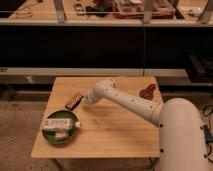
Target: Push the eraser across the table
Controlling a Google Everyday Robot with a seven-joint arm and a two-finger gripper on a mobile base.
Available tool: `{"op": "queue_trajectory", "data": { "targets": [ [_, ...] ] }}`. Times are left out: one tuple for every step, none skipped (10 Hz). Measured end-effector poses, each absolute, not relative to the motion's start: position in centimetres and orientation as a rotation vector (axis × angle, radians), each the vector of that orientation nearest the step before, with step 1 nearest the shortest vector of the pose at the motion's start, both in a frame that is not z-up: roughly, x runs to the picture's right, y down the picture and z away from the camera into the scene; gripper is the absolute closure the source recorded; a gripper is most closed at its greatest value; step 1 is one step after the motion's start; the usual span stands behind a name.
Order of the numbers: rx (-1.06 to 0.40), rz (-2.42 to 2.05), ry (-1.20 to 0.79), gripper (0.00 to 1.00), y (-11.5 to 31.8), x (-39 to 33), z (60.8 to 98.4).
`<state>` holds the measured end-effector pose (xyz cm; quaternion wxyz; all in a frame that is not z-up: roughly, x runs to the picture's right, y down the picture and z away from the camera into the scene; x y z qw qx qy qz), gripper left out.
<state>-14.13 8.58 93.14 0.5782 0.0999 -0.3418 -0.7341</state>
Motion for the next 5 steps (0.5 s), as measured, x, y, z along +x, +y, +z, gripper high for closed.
{"op": "queue_trajectory", "data": {
  "targets": [
    [0.231,-1.722,-0.798,1.00,8.4,-14.8,93.3],
    [0.230,-1.727,-0.797,1.00,8.2,-15.4,93.4],
    [0.228,-1.732,-0.793,1.00,7.7,-16.0,93.6],
    [0.223,-1.740,-0.786,1.00,7.2,-16.6,93.8],
    [0.218,-1.749,-0.782,1.00,7.0,-17.1,94.1]
  ]
}}
